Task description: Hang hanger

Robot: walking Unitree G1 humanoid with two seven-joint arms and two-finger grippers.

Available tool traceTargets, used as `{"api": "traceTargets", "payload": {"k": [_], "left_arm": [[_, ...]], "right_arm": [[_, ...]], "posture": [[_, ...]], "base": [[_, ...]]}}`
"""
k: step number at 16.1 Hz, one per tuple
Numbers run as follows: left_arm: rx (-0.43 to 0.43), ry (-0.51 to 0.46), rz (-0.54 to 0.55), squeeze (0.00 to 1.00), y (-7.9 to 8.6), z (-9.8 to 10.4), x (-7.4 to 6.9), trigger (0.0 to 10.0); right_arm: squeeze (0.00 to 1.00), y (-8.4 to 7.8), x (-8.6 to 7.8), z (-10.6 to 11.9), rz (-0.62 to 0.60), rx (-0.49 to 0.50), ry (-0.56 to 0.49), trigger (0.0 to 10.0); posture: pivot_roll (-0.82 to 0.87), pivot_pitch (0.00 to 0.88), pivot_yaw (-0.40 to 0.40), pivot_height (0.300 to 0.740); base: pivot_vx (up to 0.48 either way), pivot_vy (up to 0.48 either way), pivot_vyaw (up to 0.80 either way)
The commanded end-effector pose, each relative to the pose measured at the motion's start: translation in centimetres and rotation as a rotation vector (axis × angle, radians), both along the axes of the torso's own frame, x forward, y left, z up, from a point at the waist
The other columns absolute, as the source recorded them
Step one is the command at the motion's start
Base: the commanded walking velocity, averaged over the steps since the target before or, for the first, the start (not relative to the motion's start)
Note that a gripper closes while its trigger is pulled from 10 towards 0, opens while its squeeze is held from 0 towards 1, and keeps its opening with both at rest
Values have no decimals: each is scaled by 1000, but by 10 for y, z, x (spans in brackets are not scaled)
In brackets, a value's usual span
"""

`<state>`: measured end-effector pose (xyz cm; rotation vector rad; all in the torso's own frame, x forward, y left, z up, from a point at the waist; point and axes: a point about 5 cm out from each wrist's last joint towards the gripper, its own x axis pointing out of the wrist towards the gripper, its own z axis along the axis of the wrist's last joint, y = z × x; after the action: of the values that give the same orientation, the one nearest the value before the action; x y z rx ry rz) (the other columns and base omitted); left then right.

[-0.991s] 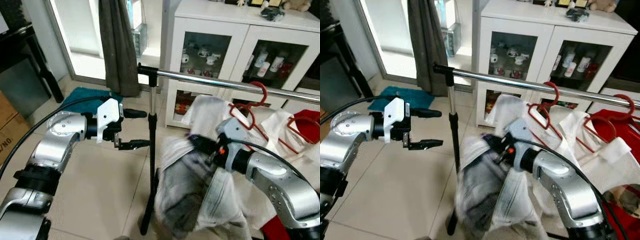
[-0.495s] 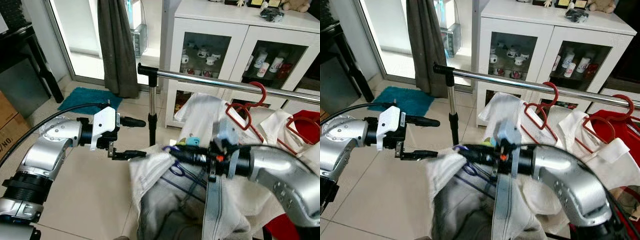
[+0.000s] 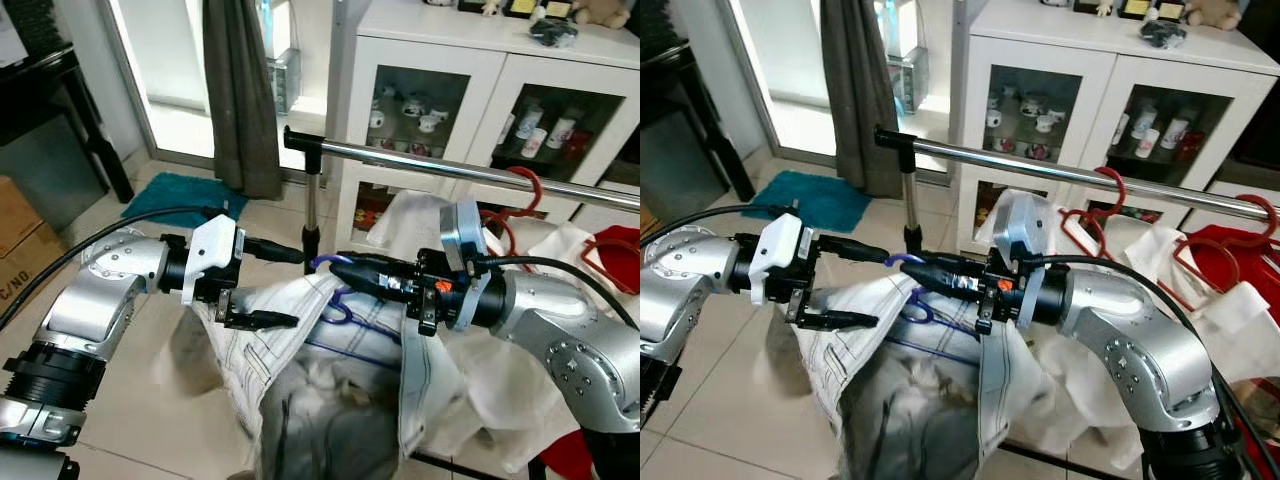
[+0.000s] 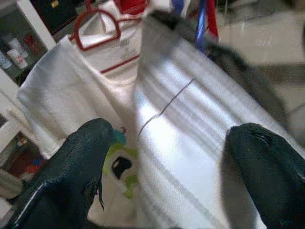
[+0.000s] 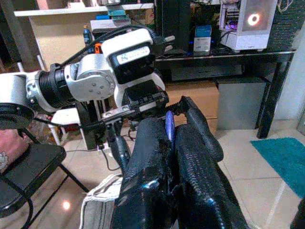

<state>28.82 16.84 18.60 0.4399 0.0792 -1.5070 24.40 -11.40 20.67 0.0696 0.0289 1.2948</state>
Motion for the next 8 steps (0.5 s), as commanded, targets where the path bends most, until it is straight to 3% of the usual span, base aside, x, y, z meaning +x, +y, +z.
{"api": "traceTargets", "payload": {"k": [1,2,3,5,6,8], "left_arm": [[-30,10,-14,0,-2,5,-2,10000],[18,30,-33,0,2,2,-5,10000],[113,27,-36,0,8,-7,-6,7176],[190,-9,-10,0,13,-15,-4,3686],[253,-47,12,0,16,-19,0,510],[259,-44,25,0,19,-20,3,0]], "right_arm": [[0,-1,2,10,-15,22,-47,0],[0,0,4,12,-26,40,-48,0],[0,2,5,16,-22,67,-48,0],[0,3,4,19,-3,84,-50,0],[0,3,3,21,7,91,-50,0],[0,4,1,23,27,94,-53,0]], "posture": [[-92,0,-18,740],[-89,0,-21,740],[-88,0,-24,740],[-89,0,-28,740],[-89,0,-28,740],[-94,0,-31,740]], "base": [[0,0,0],[0,0,0],[0,0,0],[0,0,0],[0,0,0],[0,0,0]]}}
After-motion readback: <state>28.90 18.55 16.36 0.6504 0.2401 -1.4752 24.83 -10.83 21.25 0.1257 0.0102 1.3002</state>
